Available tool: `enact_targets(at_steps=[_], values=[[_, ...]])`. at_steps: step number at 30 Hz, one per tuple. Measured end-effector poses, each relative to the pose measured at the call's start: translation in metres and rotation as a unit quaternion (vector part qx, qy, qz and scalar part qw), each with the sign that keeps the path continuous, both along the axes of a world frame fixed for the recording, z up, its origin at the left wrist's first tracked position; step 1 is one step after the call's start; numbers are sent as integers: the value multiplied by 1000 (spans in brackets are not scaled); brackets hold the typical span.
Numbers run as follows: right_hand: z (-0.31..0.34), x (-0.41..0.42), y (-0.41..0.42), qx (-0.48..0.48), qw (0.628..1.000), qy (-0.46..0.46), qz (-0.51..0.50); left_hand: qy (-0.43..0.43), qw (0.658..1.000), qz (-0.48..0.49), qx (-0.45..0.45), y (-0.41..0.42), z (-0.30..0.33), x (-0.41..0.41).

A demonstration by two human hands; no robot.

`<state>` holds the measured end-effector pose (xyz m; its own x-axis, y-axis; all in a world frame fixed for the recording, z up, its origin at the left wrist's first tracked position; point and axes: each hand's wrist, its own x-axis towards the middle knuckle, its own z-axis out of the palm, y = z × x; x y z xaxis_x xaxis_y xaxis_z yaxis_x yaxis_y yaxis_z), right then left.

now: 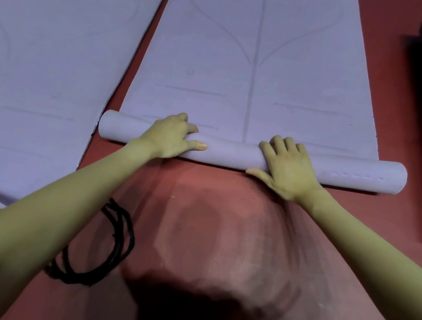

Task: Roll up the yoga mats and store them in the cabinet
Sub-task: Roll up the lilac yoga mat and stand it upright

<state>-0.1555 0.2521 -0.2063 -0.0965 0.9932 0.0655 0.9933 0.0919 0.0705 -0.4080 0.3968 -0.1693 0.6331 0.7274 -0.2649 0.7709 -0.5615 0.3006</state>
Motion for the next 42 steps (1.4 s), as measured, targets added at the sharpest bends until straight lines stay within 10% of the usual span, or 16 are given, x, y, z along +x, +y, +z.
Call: enact_targets(at_steps=[12, 26, 30, 34, 42], values=[[22, 23, 47, -183, 974, 131, 4, -69, 965, -11, 252, -18, -35, -9], [2, 8, 23, -9, 999, -42, 8, 36, 998, 51, 18, 43, -8, 23], [8, 11, 38, -27, 999, -19, 2, -72, 988, 139, -8, 43, -10, 28], [20, 22, 55, -74, 997, 9, 26, -193, 973, 78, 104, 29, -20, 22], [28, 36, 79, -161, 983, 93, -3, -56, 986, -35, 151, 44, -17, 19]])
